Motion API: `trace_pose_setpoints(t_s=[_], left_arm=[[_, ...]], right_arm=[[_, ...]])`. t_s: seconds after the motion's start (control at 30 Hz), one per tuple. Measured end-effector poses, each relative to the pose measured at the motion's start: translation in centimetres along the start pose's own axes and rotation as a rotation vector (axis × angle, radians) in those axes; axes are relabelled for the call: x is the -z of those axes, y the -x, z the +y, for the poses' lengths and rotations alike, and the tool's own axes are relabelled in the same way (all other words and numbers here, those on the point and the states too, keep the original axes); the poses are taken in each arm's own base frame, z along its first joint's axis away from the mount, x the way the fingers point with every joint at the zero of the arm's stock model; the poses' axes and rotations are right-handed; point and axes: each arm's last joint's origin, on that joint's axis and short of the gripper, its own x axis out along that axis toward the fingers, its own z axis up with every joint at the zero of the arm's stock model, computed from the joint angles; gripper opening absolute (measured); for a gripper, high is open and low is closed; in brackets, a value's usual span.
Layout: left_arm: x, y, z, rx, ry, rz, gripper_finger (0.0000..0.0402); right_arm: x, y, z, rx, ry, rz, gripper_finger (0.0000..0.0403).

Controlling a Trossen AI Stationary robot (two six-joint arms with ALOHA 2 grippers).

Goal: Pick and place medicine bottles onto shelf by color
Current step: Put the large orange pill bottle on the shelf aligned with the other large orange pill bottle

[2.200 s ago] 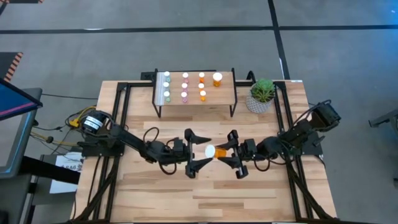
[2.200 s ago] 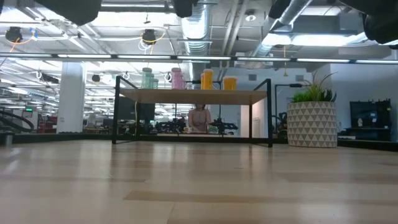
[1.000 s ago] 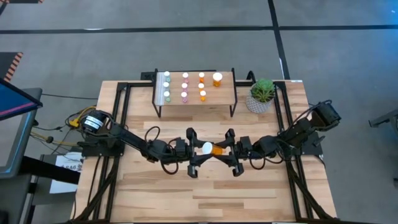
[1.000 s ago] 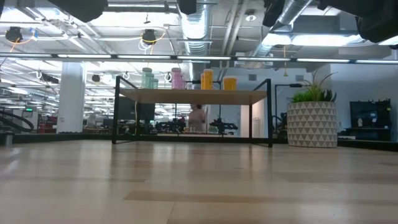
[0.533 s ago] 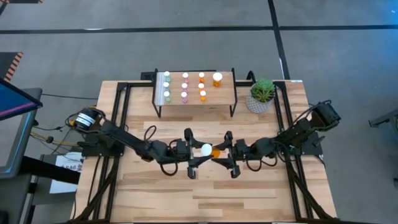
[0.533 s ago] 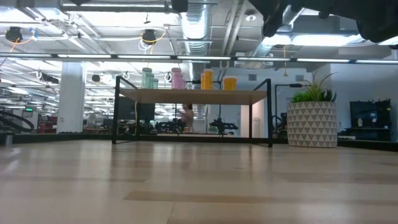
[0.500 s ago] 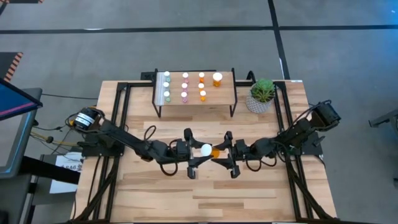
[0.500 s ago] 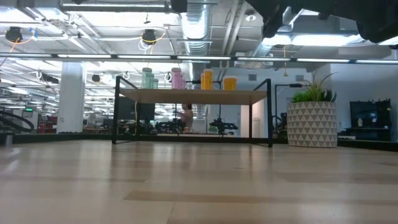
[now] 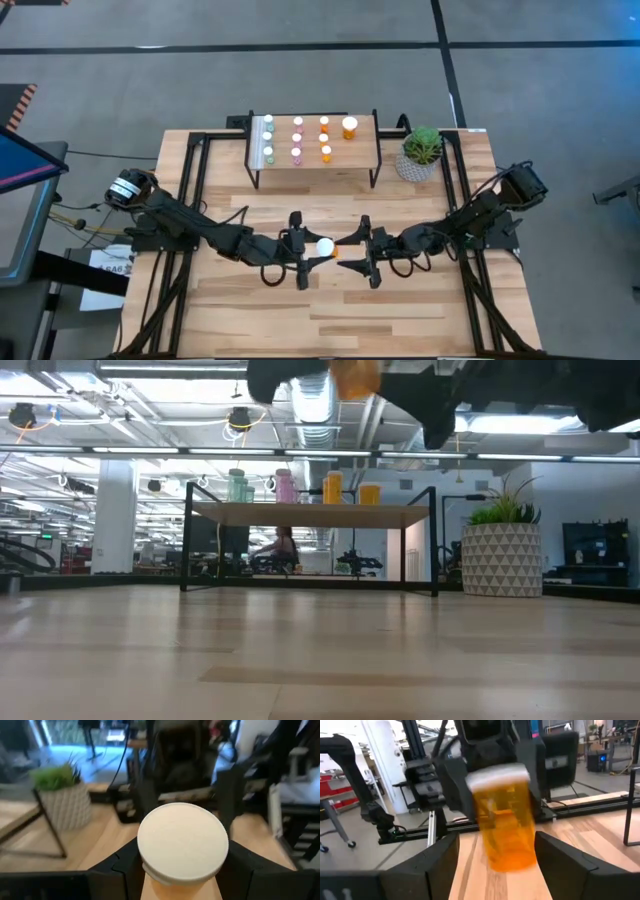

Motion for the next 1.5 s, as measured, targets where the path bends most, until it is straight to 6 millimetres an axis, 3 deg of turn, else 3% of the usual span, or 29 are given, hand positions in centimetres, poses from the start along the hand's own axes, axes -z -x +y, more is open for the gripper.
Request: trace_pose_setpoints(t_s=[0.63,0.83,1.23,1.4,1.5], left_arm=[[4.0,0.3,0.2,-0.096,-0.016,0.289,0.0173],[7.6,-0.6,0.1,-0.098,-0.039,0.396,0.0173],[11.9,-2.7,-0.7,-0.083,-0.027,0.421,0.0173],[12.3,-3.1,-0.9,-0.079,0.002,0.398,0.0176],[12.4,-3.1,-0.9,-0.066,0.012,0.408,0.0198]], right_arm=[[0.6,-0.2,-1.0,0.058,-0.041,0.069,0.0277],[0.5,-0.3,-1.3,0.070,-0.042,0.065,0.0277],[0.6,-0.3,-1.3,0.075,-0.065,0.079,0.0277],[0.7,-0.2,-1.4,0.078,-0.078,0.088,0.0276],[0.8,-0.2,-1.4,0.079,-0.077,0.090,0.0276]])
